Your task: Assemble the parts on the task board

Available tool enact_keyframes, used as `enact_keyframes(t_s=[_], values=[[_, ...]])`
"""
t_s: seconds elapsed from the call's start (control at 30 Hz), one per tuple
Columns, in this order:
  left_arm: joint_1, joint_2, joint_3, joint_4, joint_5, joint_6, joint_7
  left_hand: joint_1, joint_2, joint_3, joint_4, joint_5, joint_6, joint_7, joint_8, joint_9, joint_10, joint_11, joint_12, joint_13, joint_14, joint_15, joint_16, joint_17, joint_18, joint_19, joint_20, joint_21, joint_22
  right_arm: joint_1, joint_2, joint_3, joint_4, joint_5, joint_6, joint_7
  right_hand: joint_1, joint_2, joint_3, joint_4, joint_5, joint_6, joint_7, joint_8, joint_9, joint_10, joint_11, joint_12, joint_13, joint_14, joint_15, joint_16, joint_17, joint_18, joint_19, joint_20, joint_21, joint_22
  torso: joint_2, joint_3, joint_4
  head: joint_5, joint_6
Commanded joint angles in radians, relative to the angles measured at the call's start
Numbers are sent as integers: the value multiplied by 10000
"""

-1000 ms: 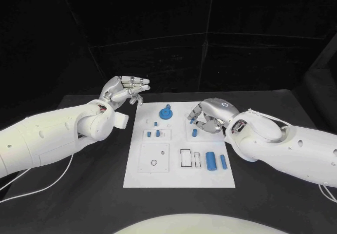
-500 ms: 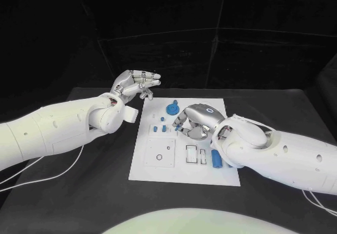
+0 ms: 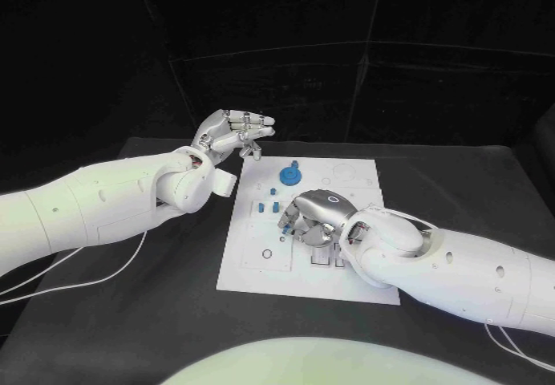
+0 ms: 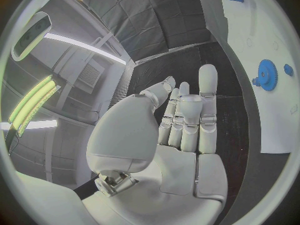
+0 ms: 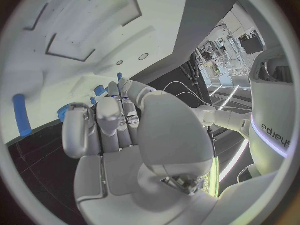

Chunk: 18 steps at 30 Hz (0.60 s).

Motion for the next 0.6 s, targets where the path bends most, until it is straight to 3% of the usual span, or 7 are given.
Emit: enact_keyframes(t_s=[0.03, 0.6], values=[[16, 21, 10, 6, 46, 127, 15, -43, 60, -54, -2, -2, -72, 15, 31, -12, -58, -16, 62, 14, -80, -10, -49, -3, 199, -89, -4, -53, -15, -12, 83, 3, -73, -180, 212, 149, -95, 7, 63, -11, 54, -15, 47, -39, 6, 15, 16, -41, 3, 101, -28, 68, -3, -126, 23, 36, -6, 501, 0, 2, -14, 46, -57], [16, 49, 9, -28, 46, 183, -21, -43, 60, -54, -2, -2, -72, 15, 31, -12, -58, -16, 62, 14, -80, -10, -49, -3, 199, -89, -4, -53, -15, -56, 273, 0, -243, -413, 647, -84, -195, -15, 31, 1, 61, -19, 55, -45, 9, 5, 24, -54, 5, 98, -17, 94, 4, -125, 16, 47, -9, 497, -1, -6, -3, 138, -136]])
